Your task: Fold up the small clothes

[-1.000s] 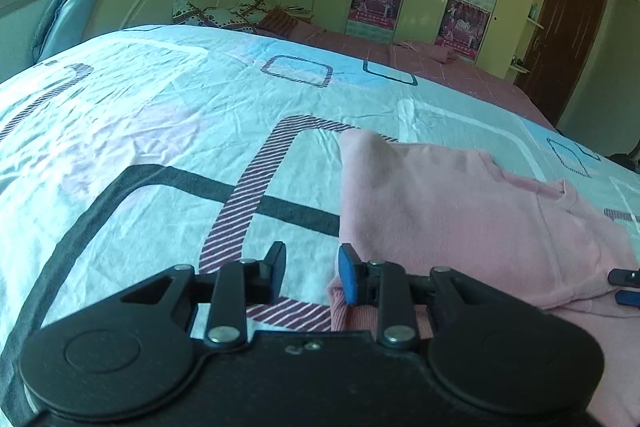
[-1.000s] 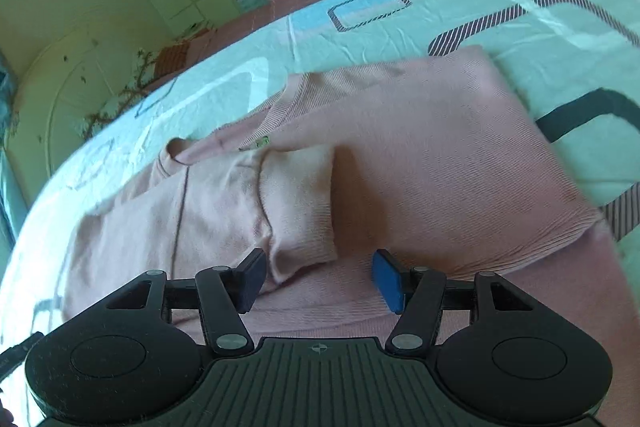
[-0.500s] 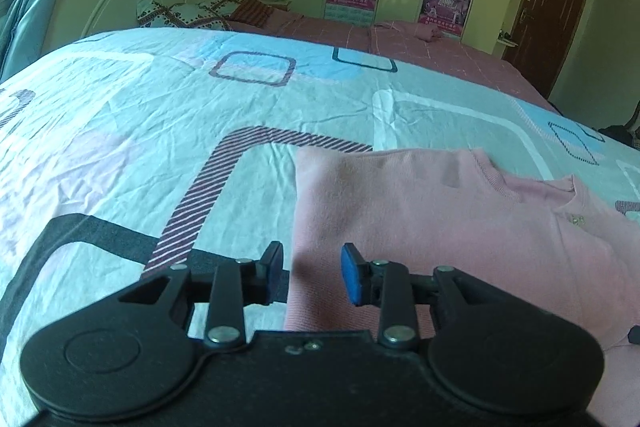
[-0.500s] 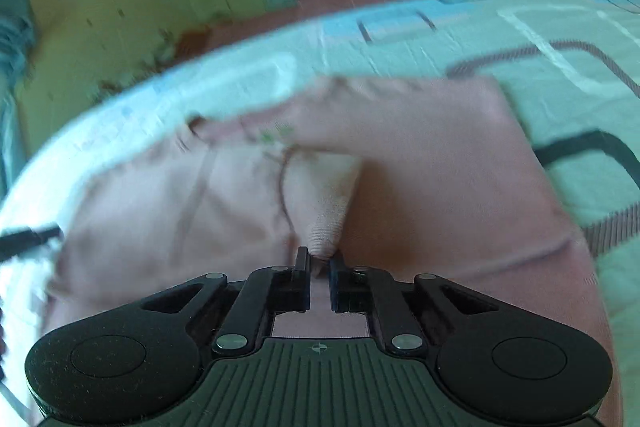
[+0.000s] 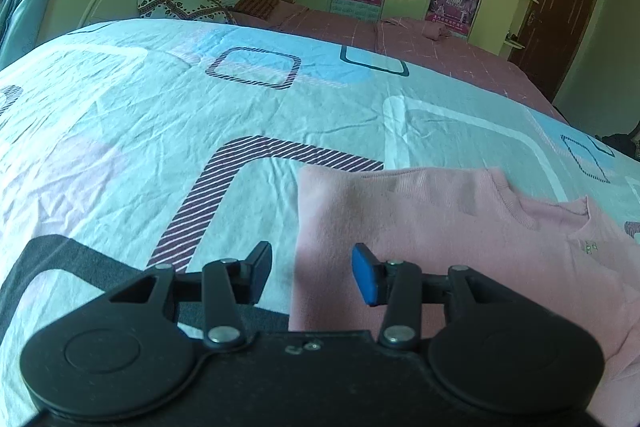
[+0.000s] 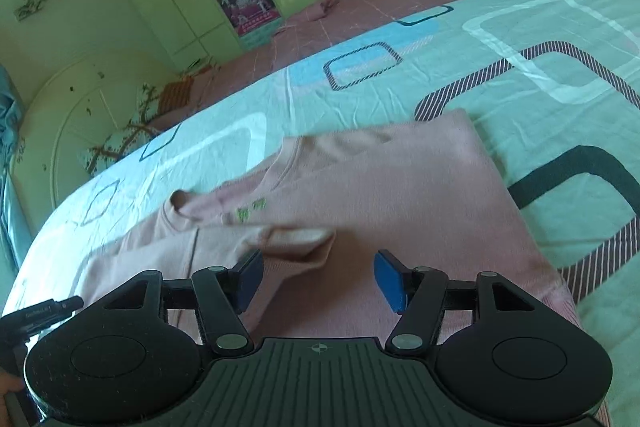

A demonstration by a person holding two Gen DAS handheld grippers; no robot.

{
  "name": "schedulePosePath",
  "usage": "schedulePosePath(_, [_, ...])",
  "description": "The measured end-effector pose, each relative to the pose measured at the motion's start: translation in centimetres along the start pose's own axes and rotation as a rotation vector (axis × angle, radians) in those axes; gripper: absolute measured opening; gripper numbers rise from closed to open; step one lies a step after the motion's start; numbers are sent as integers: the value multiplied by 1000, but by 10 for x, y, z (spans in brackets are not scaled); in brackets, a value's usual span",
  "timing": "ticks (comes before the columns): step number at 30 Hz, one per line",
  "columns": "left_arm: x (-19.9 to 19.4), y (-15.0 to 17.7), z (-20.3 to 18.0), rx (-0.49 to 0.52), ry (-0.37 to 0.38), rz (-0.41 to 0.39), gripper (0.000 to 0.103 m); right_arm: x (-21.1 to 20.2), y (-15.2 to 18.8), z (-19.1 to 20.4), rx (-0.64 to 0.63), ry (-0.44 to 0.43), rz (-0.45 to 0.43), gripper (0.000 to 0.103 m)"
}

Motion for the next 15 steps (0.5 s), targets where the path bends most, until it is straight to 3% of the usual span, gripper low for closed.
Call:
schedulePosePath(3, [16,-5,1,-23,16,31,42,4,-16,-5,52,1,-41,61])
schedulePosePath(9, [36,-9,4,-61,13,29,39,49,-5,1,40,-1,97,61])
schedulePosePath(12, [38,-8,1,-43,0,11,36,60,2,10,3,13,86,59])
schedulePosePath(13, [38,-7,0,-37,-5,5,35,62,3,15,-21,9,87,51])
schedulePosePath(15, [38,-7,-2,-21,-19,-4,35,66,7,24,-71,5,107,21])
Point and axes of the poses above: each gripper's, at about its wrist camera, not at the fingertips, and x roughly the way its jaws point, z to its left, y to its underside, the point moved 5 cm from there along x, roughly the way its jaws point, and after that the axes turned 5 degrees about x, right-handed, at the moved point
